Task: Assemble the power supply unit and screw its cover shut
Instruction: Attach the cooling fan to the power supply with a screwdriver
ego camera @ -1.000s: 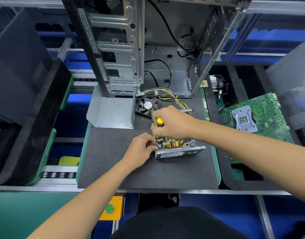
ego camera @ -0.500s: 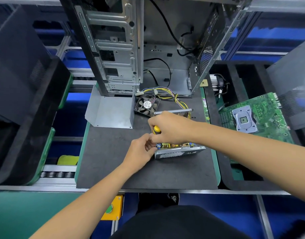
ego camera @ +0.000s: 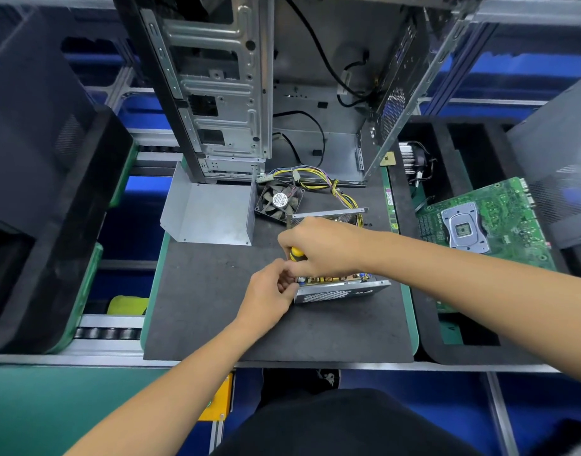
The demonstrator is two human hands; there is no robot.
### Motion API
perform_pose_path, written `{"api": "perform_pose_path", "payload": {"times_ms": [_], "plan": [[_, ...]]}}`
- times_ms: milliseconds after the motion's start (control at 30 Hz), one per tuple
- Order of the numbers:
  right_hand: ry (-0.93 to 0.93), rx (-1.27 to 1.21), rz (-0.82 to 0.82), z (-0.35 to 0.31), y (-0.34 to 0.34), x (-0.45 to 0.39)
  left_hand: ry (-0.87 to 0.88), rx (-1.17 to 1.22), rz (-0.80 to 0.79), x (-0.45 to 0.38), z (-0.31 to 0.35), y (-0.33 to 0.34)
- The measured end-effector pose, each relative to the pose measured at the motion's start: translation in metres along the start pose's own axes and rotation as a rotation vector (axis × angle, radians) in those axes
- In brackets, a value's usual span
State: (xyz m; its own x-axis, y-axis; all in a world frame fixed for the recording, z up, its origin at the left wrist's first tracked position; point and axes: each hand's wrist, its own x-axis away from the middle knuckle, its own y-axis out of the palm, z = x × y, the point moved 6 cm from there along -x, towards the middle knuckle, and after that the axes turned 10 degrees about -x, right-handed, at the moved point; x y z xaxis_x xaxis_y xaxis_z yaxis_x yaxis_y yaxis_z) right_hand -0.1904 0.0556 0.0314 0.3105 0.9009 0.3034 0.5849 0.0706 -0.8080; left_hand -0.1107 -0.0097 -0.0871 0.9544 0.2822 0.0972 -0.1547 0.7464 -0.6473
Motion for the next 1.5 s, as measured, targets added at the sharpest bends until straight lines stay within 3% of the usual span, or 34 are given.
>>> {"api": "perform_pose_path", "payload": {"times_ms": [267, 467, 767, 933, 1100, 1367, 1500], "plan": [[-0.176, 0.249, -0.116, -0.016, 0.001, -0.003, -0.112, 0.103, -0.079, -0.009, -0.006, -0.005], [-0.267, 0.499, -0.193, -0.034, 0.003, -0.009, -0.168, 0.026, -0.187, -0.017, -0.01, -0.003], [-0.055, 0.383, -0.133, -0.021, -0.008, -0.015, -0.141, 0.097, -0.264, -0.019, -0.004, -0.009], [-0.016, 0.458, -0.061, -0.023, -0.001, -0.015, -0.143, 0.128, -0.258, -0.019, -0.005, -0.011], [-0.034, 0.327, -0.182, -0.023, -0.001, -0.009, -0.163, 0.082, -0.24, -0.016, -0.008, -0.007], [-0.161, 0.6, -0.132, -0.041, 0.003, -0.001, -0.186, 0.034, -0.207, -0.016, -0.005, -0.005], [-0.086, 0.593, -0.116, -0.033, 0.007, 0.005, -0.163, 0.033, -0.19, -0.016, -0.004, -0.005]]}}
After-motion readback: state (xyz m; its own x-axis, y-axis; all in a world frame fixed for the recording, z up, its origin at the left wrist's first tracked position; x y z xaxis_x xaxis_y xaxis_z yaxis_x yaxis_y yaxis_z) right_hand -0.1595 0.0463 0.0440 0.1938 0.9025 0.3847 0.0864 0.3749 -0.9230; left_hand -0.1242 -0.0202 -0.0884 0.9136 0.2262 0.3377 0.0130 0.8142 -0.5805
